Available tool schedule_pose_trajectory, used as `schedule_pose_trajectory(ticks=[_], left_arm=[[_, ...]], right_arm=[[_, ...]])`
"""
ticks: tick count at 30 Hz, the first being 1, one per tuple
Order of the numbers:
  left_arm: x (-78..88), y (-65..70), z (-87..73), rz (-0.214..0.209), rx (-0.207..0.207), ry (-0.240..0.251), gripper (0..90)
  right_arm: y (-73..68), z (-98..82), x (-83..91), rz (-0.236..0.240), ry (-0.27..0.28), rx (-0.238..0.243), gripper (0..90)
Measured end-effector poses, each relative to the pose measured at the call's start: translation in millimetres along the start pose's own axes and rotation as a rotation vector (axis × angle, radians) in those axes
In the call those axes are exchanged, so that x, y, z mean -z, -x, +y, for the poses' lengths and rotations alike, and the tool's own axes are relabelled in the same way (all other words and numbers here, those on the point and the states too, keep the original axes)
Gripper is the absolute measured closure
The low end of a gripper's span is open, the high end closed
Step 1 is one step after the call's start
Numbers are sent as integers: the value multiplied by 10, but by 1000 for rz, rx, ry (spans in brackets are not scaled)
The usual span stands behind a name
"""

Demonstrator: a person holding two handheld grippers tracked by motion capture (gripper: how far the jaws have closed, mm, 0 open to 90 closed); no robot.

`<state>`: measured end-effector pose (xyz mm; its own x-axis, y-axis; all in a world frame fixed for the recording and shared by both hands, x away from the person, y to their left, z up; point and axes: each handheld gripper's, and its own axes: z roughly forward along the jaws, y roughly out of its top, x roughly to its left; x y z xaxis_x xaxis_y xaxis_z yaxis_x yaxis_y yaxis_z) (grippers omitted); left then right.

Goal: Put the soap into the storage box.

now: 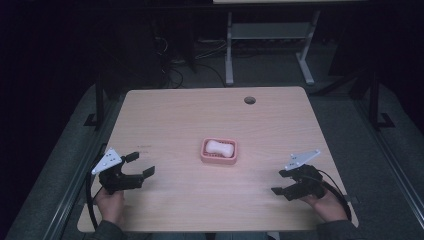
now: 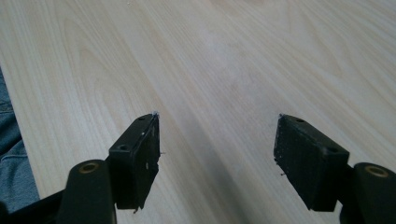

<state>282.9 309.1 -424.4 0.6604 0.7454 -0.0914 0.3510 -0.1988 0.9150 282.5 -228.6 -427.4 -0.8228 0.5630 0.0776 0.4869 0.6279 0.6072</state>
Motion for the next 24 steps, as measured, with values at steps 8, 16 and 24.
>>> schedule_pose_trajectory(ticks=[8,16,24], left_arm=[[-3,4,1,-1,-6,0,140],[-22,13,1,-7,-6,-6,141],[-17,9,8,-4,-11,-2,140]], right_arm=[[-28,-131,85,-15,17,-18,300],[-95,-294,119,-35,36,-43,291],[-190,-334,111,-49,65,-48,254]])
